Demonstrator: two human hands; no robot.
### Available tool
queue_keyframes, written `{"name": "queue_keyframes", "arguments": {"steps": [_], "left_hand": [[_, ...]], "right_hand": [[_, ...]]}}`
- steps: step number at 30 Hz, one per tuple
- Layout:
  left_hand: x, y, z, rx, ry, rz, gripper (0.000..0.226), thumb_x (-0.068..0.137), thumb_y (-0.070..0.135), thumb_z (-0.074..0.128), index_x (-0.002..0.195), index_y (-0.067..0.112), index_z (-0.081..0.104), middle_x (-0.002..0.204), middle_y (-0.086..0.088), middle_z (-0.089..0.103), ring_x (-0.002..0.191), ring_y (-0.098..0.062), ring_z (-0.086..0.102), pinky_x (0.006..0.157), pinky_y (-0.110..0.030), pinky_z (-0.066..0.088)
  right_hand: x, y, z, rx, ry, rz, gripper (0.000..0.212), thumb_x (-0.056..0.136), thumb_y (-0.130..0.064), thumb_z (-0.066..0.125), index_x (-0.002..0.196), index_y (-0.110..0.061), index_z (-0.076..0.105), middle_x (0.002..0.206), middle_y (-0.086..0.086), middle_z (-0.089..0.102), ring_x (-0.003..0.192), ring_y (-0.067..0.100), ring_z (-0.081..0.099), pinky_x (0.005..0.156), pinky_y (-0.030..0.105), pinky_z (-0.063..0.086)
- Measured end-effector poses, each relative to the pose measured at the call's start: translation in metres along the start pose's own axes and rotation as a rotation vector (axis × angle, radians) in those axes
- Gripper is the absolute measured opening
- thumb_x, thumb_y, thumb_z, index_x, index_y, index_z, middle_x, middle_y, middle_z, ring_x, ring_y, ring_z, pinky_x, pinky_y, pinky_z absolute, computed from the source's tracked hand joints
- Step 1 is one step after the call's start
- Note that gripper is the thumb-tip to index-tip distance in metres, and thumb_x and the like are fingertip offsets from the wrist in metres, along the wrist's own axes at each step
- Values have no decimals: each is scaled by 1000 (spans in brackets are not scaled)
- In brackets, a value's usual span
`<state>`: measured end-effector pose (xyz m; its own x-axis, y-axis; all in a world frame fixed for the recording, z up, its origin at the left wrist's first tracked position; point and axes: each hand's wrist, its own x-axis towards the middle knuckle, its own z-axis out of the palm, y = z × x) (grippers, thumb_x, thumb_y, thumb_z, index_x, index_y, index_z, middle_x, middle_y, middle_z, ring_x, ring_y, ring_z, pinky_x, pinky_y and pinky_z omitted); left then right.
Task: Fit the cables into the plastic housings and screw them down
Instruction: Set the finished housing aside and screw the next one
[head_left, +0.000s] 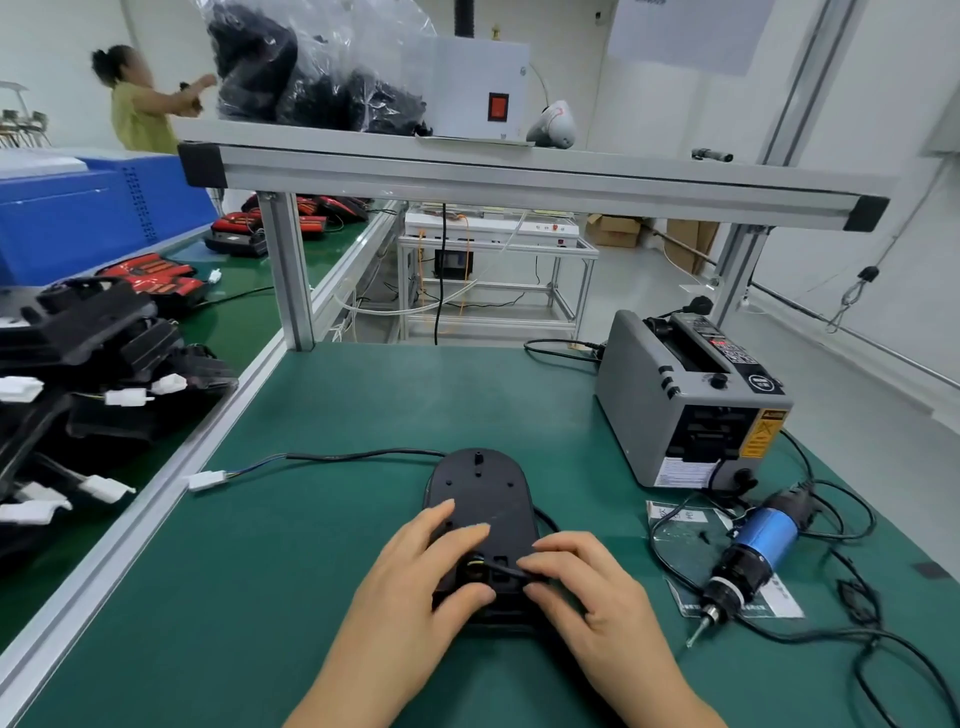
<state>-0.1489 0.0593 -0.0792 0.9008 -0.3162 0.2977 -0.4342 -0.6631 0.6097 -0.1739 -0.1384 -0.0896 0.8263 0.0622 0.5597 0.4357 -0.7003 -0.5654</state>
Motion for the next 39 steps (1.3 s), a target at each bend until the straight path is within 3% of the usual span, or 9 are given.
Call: {"name": "queue_keyframes", "arguments": {"steps": [6, 11, 16, 21, 25, 31, 35, 39], "left_hand": [[-2, 3, 3, -18, 103, 65, 21, 87, 28, 68, 105, 38, 69, 128, 34, 40, 129, 4, 40, 94, 1, 20], [-2, 6, 1, 0, 144, 112, 27, 78, 21, 77, 99, 37, 72, 130, 25, 51, 112, 1, 55, 86, -14, 42], [2, 12, -1, 70, 165, 167, 29, 63, 14, 87, 80, 32, 74, 107, 16, 68, 104, -15, 66, 74, -19, 51], [1, 13, 4, 93, 185, 191, 35, 52, 7, 92, 75, 27, 74, 101, 8, 72, 95, -21, 70, 75, -18, 45], [0, 17, 5, 55, 193, 169, 35, 52, 8, 91, 75, 27, 74, 108, 7, 70, 83, -14, 71, 58, -18, 50], [1, 17, 8, 56, 252, 147, 31, 63, 12, 88, 77, 32, 70, 108, 7, 70, 65, -12, 66, 49, -22, 47], [1, 17, 10, 96, 245, 134, 36, 52, 7, 91, 74, 28, 72, 104, 7, 71, 66, -14, 68, 48, -22, 47], [2, 17, 10, 115, 248, 145, 36, 50, 7, 92, 73, 28, 72, 101, 7, 71, 70, -15, 70, 50, -21, 47]], "right_hand": [[1, 1, 1, -89, -16, -72, 13, 79, -20, 69, 91, -24, 72, 103, -8, 63, 87, 10, 63, 74, 27, 50], [0, 2, 2, -79, -26, -68, 14, 80, -23, 69, 93, -25, 71, 105, -8, 63, 92, 8, 62, 78, 25, 51], [0, 2, 0, -53, -43, -57, 16, 84, -32, 61, 95, -26, 71, 106, -7, 63, 95, 6, 60, 81, 24, 49], [0, 3, 0, 16, -46, -43, 21, 86, -27, 60, 105, -28, 68, 110, -11, 60, 101, 2, 58, 86, 21, 47], [0, 3, 0, 49, -76, -18, 21, 86, -26, 60, 106, -25, 68, 111, -13, 59, 103, 1, 57, 89, 21, 46], [5, 7, -14, 53, -120, 103, 26, 85, -38, 57, 109, -33, 63, 118, -25, 50, 113, -4, 50, 87, 11, 40], [19, 33, -46, -183, -95, 224, 14, 87, -26, 60, 99, -28, 66, 106, -20, 56, 105, 0, 50, 89, 9, 33], [47, 70, -96, -715, -113, 467, 25, 91, -22, 48, 102, -32, 69, 107, -13, 65, 100, 14, 52, 83, 30, 43]]}}
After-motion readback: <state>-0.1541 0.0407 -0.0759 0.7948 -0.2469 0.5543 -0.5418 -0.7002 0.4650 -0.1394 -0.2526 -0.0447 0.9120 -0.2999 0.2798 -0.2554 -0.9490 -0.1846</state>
